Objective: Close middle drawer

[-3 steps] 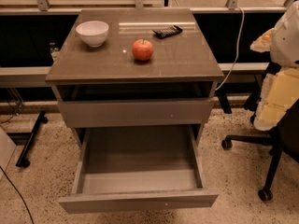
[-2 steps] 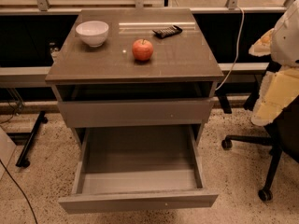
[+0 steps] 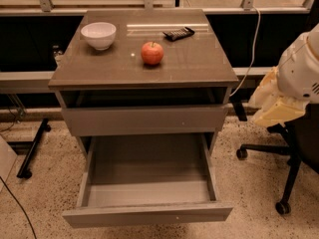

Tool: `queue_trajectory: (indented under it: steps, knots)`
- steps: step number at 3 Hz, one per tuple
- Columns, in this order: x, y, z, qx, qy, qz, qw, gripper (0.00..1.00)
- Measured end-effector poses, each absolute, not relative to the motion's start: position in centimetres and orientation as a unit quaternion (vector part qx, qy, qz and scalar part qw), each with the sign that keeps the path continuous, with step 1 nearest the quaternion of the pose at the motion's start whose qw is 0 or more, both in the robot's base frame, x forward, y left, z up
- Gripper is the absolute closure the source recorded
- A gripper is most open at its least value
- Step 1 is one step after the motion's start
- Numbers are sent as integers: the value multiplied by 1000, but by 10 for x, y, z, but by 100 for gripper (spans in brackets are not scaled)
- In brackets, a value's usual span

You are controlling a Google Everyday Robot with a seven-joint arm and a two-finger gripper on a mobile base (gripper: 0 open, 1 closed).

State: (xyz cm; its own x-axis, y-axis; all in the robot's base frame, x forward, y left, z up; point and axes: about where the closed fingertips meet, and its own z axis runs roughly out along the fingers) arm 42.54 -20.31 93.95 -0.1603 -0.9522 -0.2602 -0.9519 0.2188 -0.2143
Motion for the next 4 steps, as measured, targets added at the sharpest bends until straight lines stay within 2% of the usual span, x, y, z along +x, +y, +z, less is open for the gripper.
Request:
queue_trajectory:
  steps: [1, 2, 4]
  knots:
    - [416, -195, 904, -629, 759, 19, 170, 84]
    - [410, -189, 867, -630, 757, 27, 173, 100]
    - [412, -188, 791, -596, 777, 45, 199, 100]
